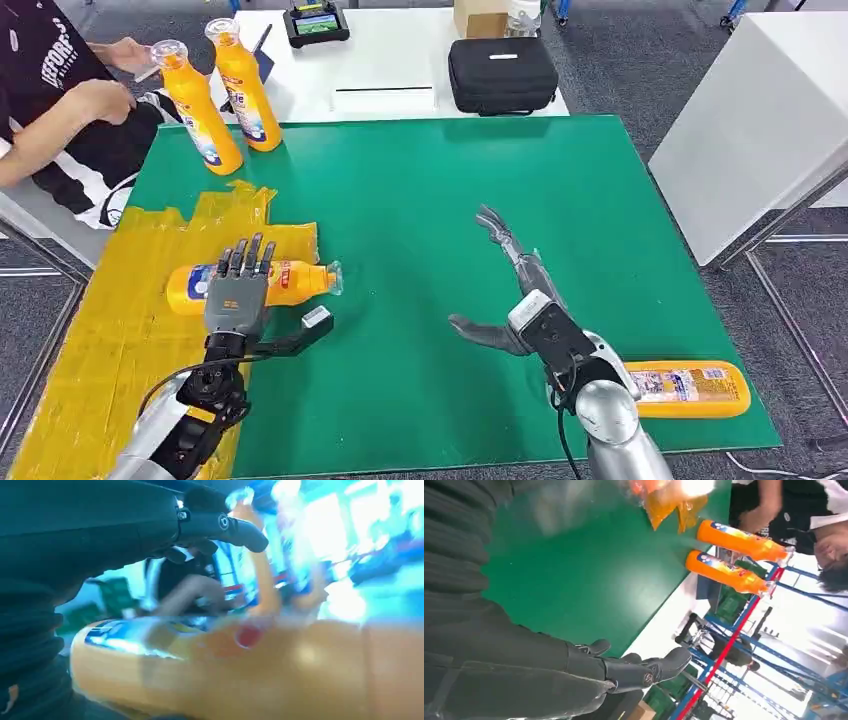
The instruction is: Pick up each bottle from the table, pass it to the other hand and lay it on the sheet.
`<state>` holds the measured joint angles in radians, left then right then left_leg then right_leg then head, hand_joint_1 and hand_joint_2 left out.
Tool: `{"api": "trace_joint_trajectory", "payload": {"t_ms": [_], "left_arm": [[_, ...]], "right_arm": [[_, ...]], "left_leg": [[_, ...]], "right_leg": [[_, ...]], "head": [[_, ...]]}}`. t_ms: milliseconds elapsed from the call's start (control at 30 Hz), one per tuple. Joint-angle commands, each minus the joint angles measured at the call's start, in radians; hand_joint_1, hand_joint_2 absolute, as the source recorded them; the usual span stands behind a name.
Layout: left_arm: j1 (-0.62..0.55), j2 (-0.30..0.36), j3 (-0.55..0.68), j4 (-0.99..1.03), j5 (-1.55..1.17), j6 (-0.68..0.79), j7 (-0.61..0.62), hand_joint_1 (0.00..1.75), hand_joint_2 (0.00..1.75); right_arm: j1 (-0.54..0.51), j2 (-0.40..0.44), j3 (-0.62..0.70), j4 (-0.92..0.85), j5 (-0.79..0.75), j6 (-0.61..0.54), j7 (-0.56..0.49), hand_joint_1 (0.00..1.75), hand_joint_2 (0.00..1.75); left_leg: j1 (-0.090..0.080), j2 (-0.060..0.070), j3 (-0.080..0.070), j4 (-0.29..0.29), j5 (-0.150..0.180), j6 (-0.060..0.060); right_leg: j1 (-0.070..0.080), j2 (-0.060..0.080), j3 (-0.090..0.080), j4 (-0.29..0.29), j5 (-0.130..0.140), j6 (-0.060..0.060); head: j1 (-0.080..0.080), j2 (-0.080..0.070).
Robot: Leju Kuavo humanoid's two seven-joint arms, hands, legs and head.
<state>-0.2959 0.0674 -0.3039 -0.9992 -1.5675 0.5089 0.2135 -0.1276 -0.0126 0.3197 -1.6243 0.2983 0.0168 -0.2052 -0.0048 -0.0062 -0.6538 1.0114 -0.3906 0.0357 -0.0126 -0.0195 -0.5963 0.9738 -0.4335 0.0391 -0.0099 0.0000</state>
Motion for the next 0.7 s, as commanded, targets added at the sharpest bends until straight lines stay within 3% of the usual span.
{"api": "trace_joint_trajectory", "payload": {"t_ms": [33, 133, 200, 300, 400, 533, 700], "left_arm": [[0.061, -0.148, 0.234, -0.21, 0.243, 0.097, -0.239, 0.0, 1.75], [0.126, -0.162, 0.21, -0.405, 0.712, 0.0, -0.519, 0.0, 1.75], [0.157, -0.159, 0.21, -0.485, 0.842, -0.075, -0.574, 0.0, 1.75], [0.163, -0.159, 0.21, -0.498, 0.844, -0.08, -0.572, 0.0, 1.75], [0.175, -0.15, 0.214, -0.554, 1.017, -0.202, -0.663, 0.0, 1.75], [0.174, -0.159, 0.232, -0.605, 1.139, -0.354, -0.686, 0.0, 1.75], [0.172, -0.164, 0.236, -0.599, 1.138, -0.357, -0.686, 0.0, 1.75]], "right_arm": [[-0.007, -0.02, 0.026, 0.066, 0.034, -0.053, -0.003, 0.0, 1.75], [0.017, -0.037, 0.019, 0.043, 0.16, -0.139, -0.011, 0.0, 1.75], [0.026, -0.042, 0.013, 0.031, 0.225, -0.164, -0.005, 0.0, 1.75], [0.028, -0.042, 0.011, 0.027, 0.226, -0.165, -0.005, 0.0, 1.75], [0.035, -0.072, 0.018, -0.004, 0.37, -0.175, 0.009, 0.0, 1.75], [0.047, -0.17, 0.011, -0.093, 0.676, -0.063, 0.112, 0.0, 1.75], [0.058, -0.174, -0.009, -0.107, 0.677, -0.051, 0.106, 0.0, 1.75]], "left_leg": [[0.0, 0.001, 0.004, 0.0, -0.002, -0.001], [0.001, 0.002, 0.003, 0.0, -0.002, -0.001], [0.001, 0.001, 0.004, 0.001, -0.003, -0.002], [0.001, 0.002, 0.003, 0.0, -0.002, -0.001], [0.0, 0.002, 0.002, 0.0, -0.002, -0.001], [0.001, 0.0, 0.003, 0.002, -0.003, -0.002], [0.0, 0.001, 0.004, 0.002, -0.003, -0.002]], "right_leg": [[0.0, 0.002, 0.005, -0.001, -0.001, -0.001], [0.001, 0.002, 0.003, -0.001, -0.001, -0.001], [0.001, 0.001, 0.004, -0.001, -0.002, -0.001], [0.001, 0.002, 0.003, -0.001, -0.001, -0.001], [0.0, 0.003, 0.002, -0.001, -0.001, -0.001], [0.001, 0.001, 0.003, 0.0, -0.002, -0.001], [0.001, 0.001, 0.005, 0.0, -0.003, -0.001]], "head": [[0.0, 0.0], [-0.001, 0.0], [-0.001, 0.0], [-0.001, 0.0], [-0.001, 0.0], [-0.001, 0.0], [-0.001, 0.0]]}}
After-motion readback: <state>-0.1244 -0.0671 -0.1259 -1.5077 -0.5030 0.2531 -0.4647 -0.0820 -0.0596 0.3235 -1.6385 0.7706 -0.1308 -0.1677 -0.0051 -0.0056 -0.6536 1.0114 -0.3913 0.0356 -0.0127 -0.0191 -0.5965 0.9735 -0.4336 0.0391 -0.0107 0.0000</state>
